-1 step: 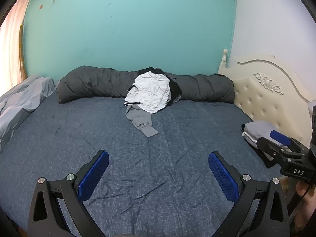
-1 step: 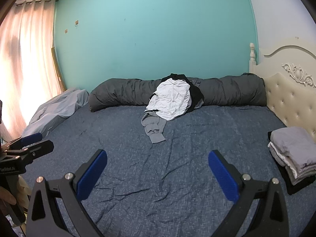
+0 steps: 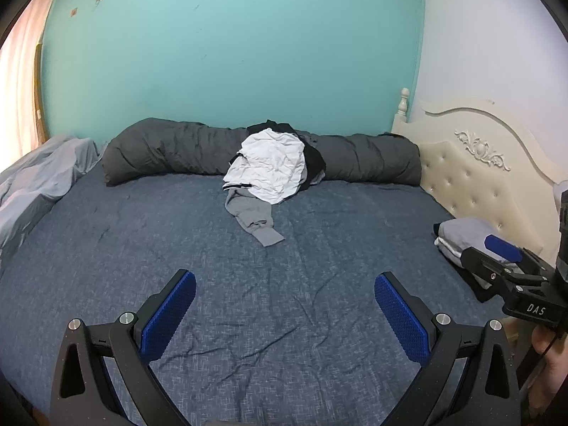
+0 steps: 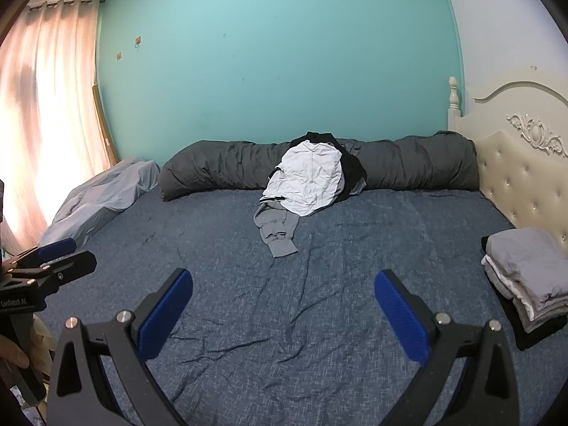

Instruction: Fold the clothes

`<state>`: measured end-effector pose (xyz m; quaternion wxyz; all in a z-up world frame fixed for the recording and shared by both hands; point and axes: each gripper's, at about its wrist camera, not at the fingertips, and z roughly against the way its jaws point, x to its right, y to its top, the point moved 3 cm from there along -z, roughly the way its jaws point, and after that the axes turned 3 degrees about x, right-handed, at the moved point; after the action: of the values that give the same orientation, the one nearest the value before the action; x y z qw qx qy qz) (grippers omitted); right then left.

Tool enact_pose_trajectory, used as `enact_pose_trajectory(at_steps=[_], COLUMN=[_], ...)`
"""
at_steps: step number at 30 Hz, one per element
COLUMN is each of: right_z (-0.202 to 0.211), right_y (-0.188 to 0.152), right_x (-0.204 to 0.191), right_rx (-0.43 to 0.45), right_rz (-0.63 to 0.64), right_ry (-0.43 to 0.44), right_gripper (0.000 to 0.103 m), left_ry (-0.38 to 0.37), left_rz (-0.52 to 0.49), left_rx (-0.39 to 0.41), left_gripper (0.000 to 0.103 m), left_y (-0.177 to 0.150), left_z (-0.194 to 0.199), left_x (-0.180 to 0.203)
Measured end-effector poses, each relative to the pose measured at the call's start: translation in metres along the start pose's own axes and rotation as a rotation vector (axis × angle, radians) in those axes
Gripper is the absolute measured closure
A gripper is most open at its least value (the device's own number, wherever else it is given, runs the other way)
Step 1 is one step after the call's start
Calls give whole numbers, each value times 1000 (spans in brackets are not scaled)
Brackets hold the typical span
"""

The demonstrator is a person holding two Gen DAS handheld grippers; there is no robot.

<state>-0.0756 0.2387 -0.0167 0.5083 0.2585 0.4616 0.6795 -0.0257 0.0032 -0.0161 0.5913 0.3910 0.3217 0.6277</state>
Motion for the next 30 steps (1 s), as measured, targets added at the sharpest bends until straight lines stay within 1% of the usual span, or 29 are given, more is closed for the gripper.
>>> enact_pose_trajectory(at_steps=[1, 7, 9, 11, 14, 30], right_z=[0, 1, 0, 0, -1, -1], right_y=[0, 3, -2, -1, 2, -4], right_x=[0, 11, 3, 2, 5, 3], right_rx=[-11, 0, 13, 10, 6, 13], right_rz=[1, -9, 10, 7, 3, 5], right_ry=[-4, -2, -11, -9, -4, -7], right_gripper=[0, 0, 0, 0, 0, 0], left_ry=[1, -16, -16, -17, -18, -28], left_rz=[-2, 29, 29, 30, 22, -4], left_rx=[2, 3, 6, 10, 18, 9], left_gripper=[0, 0, 0, 0, 0, 0], left_y=[0, -2, 0, -1, -1, 0], left_z=[0, -4, -1, 1, -1, 2], left_x=[1, 1, -2, -5, -3, 6])
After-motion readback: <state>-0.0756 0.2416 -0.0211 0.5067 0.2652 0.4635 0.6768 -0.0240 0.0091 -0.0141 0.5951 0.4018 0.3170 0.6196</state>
